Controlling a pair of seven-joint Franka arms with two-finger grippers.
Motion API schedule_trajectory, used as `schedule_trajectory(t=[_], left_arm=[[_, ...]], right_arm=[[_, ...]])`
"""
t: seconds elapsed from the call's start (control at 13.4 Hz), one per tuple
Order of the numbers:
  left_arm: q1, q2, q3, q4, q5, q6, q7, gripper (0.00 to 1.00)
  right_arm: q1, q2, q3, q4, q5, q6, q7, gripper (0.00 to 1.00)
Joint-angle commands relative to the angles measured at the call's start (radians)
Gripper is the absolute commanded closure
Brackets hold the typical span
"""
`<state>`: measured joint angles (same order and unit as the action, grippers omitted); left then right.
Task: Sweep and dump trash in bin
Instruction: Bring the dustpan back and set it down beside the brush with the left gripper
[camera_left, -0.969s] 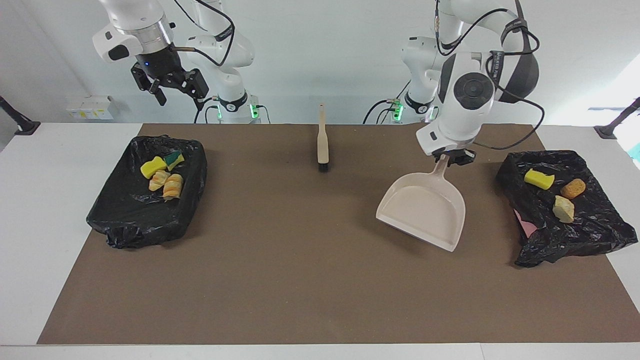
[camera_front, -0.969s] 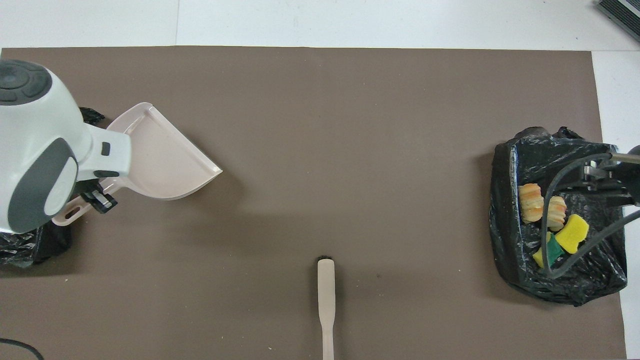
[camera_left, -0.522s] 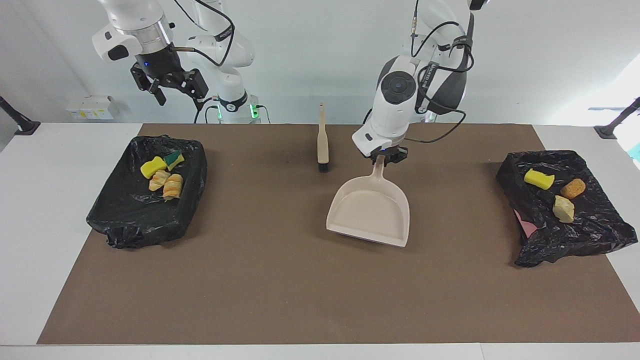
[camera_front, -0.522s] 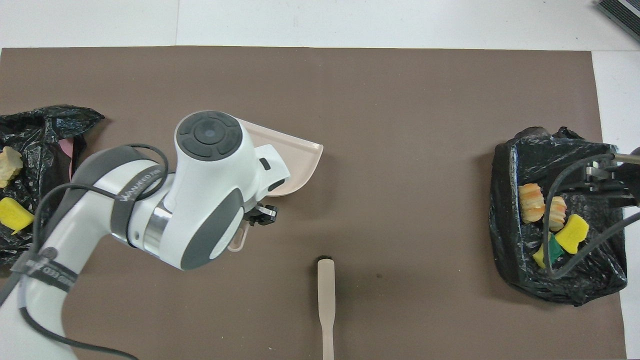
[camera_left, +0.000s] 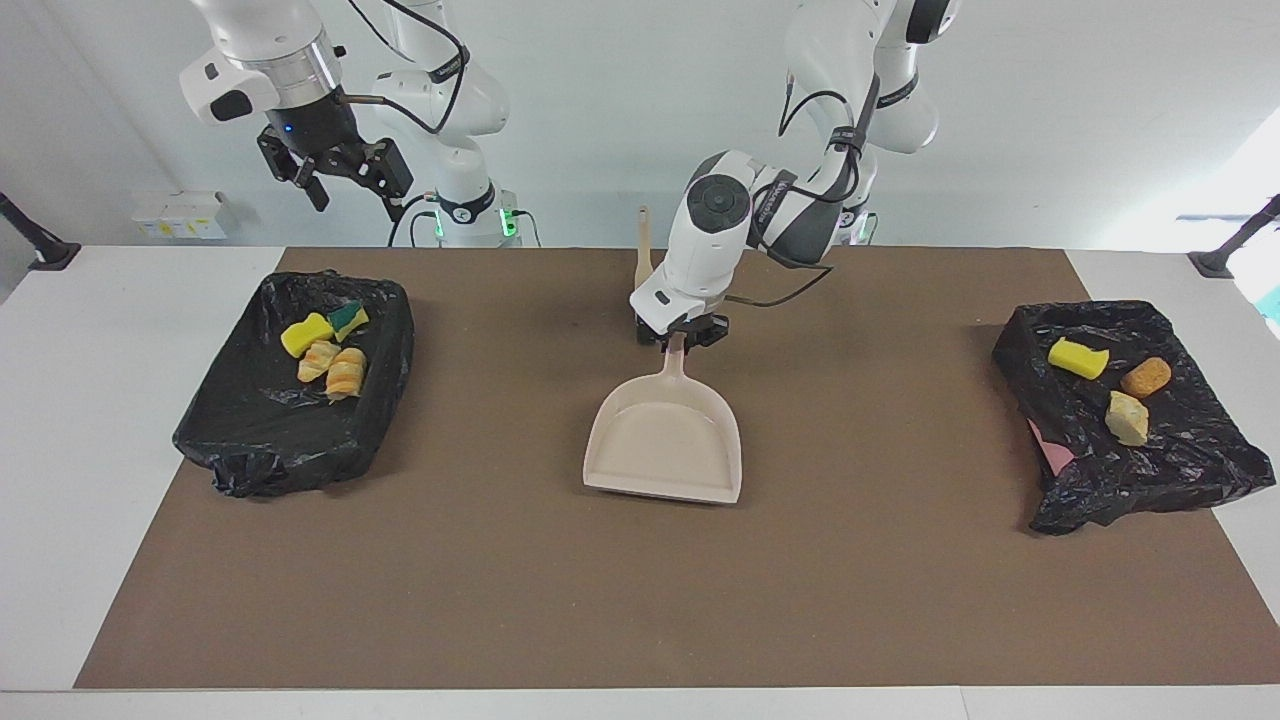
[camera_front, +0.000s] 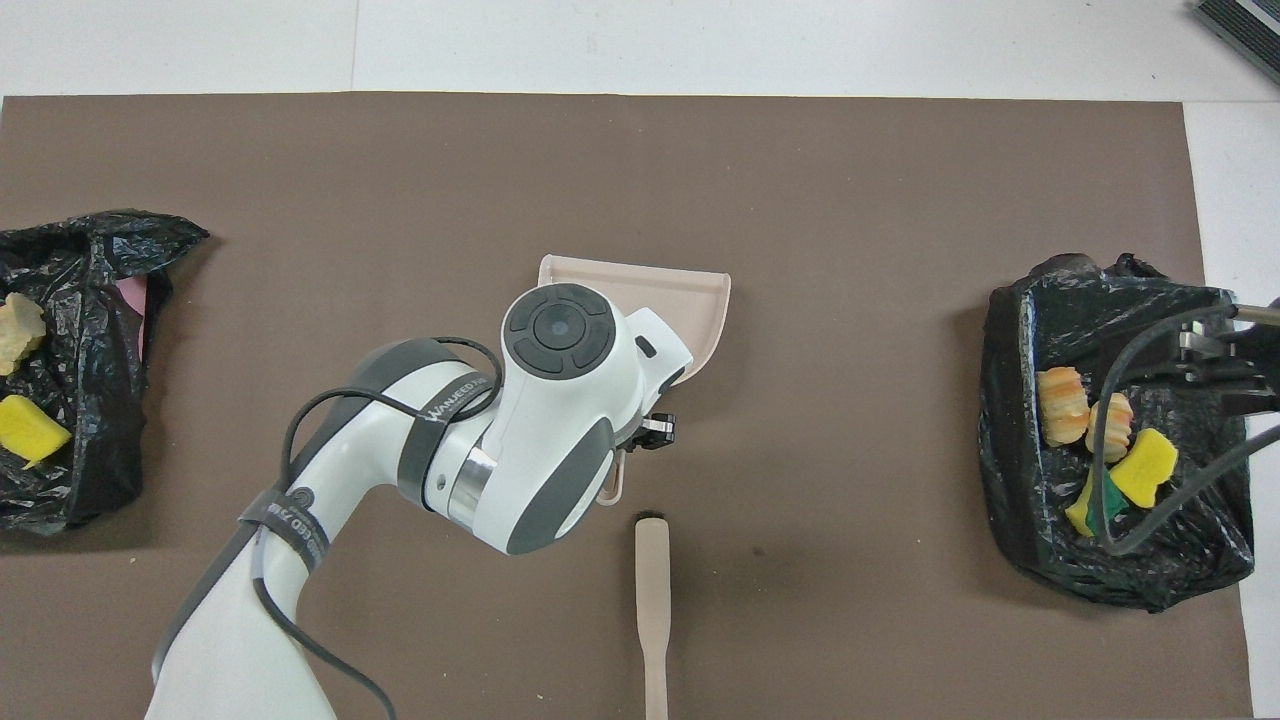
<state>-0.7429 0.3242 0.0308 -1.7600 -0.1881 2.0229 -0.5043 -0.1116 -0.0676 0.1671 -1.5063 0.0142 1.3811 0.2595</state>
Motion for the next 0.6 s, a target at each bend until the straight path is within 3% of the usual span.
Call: schedule_trajectory(t=[0.0, 0.07, 0.15, 0.52], left_arm=[[-0.050, 0.052, 0.015, 0.013, -0.016, 0.081, -0.065, 1.00], [-0.047, 0.053, 0.015, 0.011, -0.019, 0.094, -0.054, 0.58], [-0.044, 0.050, 0.017, 0.011, -0.019, 0.097, -0.051, 0.01], [0.048, -0.034, 0.024, 0.016, -0.017, 0.021, -0.046, 0.00]], right_arm=[[-0.019, -0.006, 0.023, 0.003, 0.010, -0.019, -0.025, 0.00], [-0.017, -0.006, 0.023, 0.003, 0.010, -0.017, -0.025, 0.00], [-0.017, -0.006, 0.023, 0.003, 0.010, -0.017, -0.025, 0.00], [-0.025, -0.005, 0.022, 0.003, 0.009, -0.016, -0.023, 0.00]])
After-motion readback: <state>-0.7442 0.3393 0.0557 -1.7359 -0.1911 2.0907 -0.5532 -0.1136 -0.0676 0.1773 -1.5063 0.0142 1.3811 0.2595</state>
